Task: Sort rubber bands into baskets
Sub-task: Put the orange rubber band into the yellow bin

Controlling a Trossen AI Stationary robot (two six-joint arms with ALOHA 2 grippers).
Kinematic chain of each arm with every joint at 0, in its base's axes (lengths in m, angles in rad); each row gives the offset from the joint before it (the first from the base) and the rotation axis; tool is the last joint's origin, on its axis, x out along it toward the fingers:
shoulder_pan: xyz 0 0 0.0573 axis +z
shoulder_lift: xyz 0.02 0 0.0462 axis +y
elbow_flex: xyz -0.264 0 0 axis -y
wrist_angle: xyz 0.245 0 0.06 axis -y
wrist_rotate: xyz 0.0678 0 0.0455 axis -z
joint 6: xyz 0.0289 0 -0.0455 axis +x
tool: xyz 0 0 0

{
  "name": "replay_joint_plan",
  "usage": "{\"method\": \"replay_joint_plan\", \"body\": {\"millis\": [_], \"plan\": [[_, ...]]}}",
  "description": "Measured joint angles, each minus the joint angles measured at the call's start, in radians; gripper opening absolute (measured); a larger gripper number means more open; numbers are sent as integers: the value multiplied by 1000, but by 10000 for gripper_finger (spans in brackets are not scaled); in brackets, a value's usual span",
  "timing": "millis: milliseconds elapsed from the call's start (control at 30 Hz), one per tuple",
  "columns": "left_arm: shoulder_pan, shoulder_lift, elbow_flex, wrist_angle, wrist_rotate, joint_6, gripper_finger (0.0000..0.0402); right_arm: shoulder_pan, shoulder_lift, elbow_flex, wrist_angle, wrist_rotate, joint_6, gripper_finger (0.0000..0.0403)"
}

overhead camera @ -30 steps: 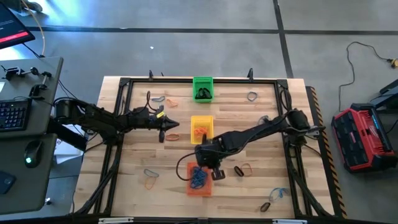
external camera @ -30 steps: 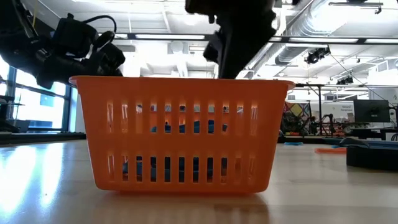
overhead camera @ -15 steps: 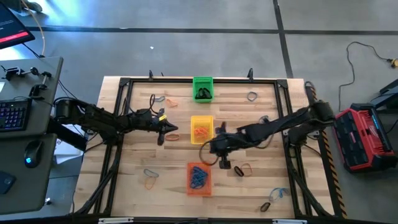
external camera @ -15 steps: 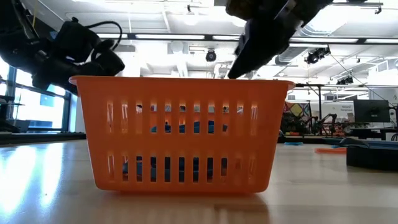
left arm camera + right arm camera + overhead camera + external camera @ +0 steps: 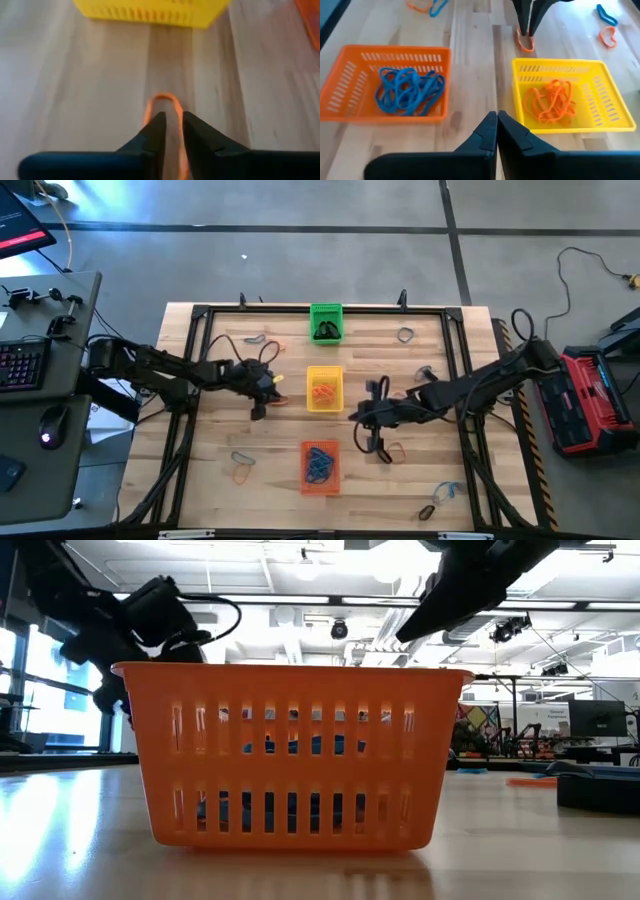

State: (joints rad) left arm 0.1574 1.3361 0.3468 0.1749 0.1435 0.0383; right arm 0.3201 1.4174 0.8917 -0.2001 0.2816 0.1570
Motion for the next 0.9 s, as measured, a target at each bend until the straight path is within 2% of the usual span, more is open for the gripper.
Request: {"method": "replay_joint_plan", "body": {"millis": [233, 467, 700, 900], "plan": [[-48, 0, 51, -207, -116, 0, 123, 23, 0, 0, 0, 3, 0, 0], [-56, 0, 52, -244, -160, -31, 161, 28, 0, 0, 0, 16, -8, 0], [-56, -1, 52, -250, -179, -19, 152, 28, 0, 0, -1, 16, -8, 0], [-55, -1, 54, -247, -203, -35, 86, 28, 0, 0, -1, 27, -8, 0]]}}
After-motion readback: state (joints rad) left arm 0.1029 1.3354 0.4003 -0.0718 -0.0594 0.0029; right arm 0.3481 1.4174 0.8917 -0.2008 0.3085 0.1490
